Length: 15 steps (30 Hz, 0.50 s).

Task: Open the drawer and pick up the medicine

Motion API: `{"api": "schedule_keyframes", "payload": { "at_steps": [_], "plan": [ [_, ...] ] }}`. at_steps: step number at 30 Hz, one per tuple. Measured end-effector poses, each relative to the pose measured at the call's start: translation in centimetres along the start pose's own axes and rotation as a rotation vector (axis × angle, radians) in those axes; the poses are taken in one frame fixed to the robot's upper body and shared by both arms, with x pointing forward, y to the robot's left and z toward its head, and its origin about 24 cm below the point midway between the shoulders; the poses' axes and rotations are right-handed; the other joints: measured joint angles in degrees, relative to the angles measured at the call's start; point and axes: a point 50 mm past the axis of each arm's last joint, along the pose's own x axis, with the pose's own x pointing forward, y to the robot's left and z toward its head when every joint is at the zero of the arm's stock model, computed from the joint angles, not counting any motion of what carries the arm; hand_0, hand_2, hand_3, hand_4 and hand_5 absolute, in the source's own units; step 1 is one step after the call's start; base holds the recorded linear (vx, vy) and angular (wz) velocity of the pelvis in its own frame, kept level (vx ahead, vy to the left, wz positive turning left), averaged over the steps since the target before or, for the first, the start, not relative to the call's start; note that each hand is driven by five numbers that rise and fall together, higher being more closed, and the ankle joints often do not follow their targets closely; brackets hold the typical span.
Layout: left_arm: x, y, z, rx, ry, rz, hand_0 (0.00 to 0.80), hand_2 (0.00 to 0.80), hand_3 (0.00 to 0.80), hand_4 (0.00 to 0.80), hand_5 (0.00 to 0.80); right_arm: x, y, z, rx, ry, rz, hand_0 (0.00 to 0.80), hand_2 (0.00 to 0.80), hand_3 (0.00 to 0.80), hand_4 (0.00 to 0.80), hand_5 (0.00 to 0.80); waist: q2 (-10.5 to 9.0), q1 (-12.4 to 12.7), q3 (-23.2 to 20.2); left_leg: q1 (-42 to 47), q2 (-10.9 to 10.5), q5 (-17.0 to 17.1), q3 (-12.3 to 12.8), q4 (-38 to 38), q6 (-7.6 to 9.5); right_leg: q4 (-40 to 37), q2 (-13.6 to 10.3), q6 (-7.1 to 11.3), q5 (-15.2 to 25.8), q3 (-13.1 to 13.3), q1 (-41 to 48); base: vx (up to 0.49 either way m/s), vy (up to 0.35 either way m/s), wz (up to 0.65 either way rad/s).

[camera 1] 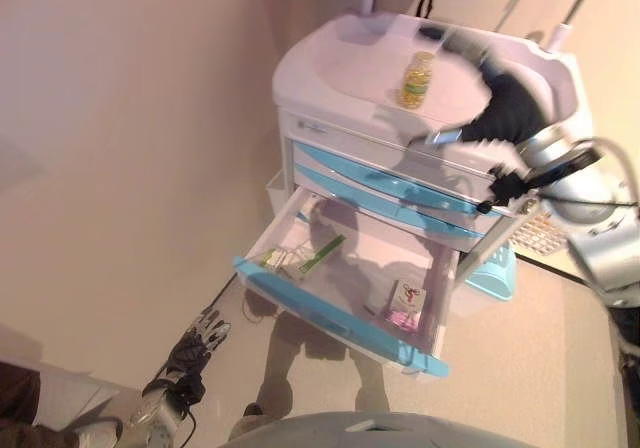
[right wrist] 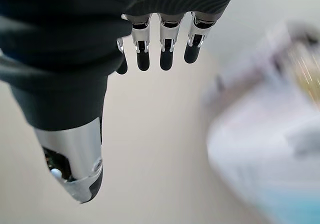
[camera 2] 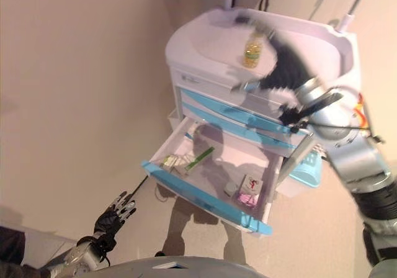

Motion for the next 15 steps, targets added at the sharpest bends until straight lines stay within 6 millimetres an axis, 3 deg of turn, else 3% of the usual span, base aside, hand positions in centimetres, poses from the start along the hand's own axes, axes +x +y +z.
{"api": "schedule_keyframes", "payload": {
  "at_steps": [7,15],
  "plan": [
    [0.0,-0.1,0.1,0.553,0.151,-0.163,0.000,0.000,0.000,0.000,0.000,-1.5,7.2,-0.9,0.576,-0.064,0.448,0.000,0.000,0.000,0.000,0.000,1.48,-2.73,0.49,0.33,1.10,0.16,3.49,0.01,-0.31,-0.03,1.04,-0.25,1.18,2.66,-2.19,-0.046,0.010,-0.25],
    [1.9,-3.4,-0.4,1.212,0.204,-0.424,0.000,0.000,0.000,0.000,0.000,-2.0,11.6,0.0,0.839,-0.149,0.724,0.000,0.000,0.000,0.000,0.000,4.33,-6.54,2.27,0.55,1.67,0.35,6.77,0.01,-0.62,-1.17,1.26,-0.30,3.48,3.77,-4.13,-0.024,0.004,-0.24]
  ]
}}
